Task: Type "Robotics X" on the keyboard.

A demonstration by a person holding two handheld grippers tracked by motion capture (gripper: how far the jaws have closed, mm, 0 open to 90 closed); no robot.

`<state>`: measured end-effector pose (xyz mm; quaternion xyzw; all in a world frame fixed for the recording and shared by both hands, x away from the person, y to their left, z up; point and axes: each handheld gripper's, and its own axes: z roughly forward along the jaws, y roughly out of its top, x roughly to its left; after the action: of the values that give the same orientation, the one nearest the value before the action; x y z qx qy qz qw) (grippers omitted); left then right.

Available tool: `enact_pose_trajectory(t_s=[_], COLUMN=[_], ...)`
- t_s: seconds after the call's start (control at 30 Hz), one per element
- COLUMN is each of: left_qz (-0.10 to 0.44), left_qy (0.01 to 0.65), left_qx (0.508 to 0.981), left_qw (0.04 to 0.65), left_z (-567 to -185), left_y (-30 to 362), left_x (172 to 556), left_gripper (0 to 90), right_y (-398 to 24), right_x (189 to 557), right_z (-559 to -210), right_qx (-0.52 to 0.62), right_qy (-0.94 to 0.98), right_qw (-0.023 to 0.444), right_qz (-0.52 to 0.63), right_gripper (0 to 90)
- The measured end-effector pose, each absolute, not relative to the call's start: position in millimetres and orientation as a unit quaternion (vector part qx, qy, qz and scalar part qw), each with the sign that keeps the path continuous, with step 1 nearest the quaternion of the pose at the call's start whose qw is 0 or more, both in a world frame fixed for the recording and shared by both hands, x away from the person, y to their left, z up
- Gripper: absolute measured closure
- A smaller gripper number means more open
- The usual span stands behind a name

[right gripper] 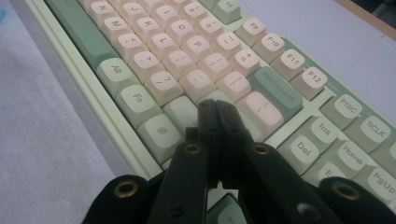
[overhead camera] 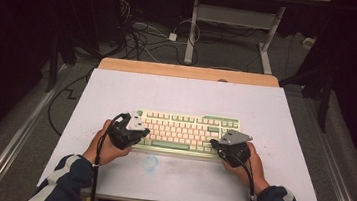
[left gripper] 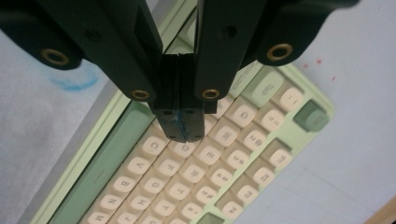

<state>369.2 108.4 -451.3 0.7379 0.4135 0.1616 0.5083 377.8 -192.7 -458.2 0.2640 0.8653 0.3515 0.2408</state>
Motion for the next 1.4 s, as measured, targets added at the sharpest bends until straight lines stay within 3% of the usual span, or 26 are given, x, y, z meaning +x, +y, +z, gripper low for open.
enact_pose_trajectory(t_s=[0.33, 1.4], left_qz=[0.151, 0.165], left_qy=[0.405, 0.403], left_qx=[0.754, 0.757], left_qw=[0.495, 0.487], left_z=[-455.9, -463.6], left_y=[88.5, 90.4], left_x=[380.7, 378.0], left_gripper=[87.5, 86.5], right_y=[-192.8, -192.1], right_x=[377.7, 376.5], right_z=[-458.3, -458.7], right_qx=[0.263, 0.261], right_qy=[0.865, 0.865], right_qw=[0.241, 0.246], right_qz=[0.351, 0.35], right_gripper=[90.0, 90.0])
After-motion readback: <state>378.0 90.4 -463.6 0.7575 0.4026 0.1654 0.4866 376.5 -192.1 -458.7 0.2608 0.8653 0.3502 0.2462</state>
